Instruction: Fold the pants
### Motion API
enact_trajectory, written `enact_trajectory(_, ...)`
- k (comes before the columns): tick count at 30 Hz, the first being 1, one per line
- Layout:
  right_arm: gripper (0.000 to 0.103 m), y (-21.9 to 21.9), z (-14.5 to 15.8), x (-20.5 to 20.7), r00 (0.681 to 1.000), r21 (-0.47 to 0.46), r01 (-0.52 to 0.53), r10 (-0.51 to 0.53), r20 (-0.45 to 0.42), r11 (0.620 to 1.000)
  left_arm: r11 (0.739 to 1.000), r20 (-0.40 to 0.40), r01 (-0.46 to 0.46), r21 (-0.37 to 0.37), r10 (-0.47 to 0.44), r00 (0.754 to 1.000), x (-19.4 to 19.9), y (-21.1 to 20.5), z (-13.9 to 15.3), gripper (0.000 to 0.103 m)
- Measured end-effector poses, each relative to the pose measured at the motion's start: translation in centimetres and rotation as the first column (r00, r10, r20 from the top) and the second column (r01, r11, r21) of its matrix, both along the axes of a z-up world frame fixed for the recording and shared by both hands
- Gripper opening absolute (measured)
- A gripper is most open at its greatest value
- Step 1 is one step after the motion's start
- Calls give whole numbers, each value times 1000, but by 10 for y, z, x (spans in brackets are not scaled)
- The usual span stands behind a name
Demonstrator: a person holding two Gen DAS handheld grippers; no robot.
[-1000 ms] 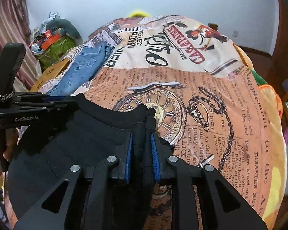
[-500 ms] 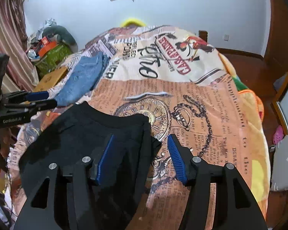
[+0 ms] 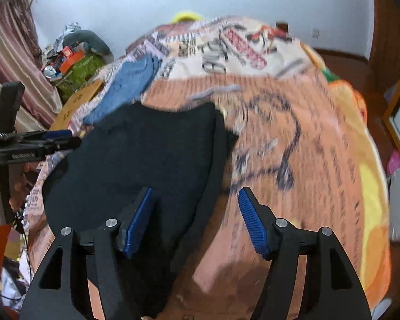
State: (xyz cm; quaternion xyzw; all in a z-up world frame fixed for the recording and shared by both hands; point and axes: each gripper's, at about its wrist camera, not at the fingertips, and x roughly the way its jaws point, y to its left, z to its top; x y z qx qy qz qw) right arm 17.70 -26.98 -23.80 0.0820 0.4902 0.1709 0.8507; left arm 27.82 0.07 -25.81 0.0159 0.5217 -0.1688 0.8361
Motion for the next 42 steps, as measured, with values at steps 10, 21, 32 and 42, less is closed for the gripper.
enact_trajectory(10,64,-9,-21,8,995,145,54,-41,-86,988,986,-186,7,-168,-39,982,21,-7,-30,74)
enact_trajectory(21,67,-2,-32,34,992,233,14,15,-124,972,972,-262,8,-234,-71,963,49,-27,-45,81)
enact_trajectory(32,28,-2,-23,39,992,259,-19,51,-116,966,979,-185,58,-197,-95,978,43,-30,-21,48)
enact_trajectory(42,18,12,17,19,995,227,-99,98,15,969,985,-90,52,-167,-68,994,3,-21,9,35)
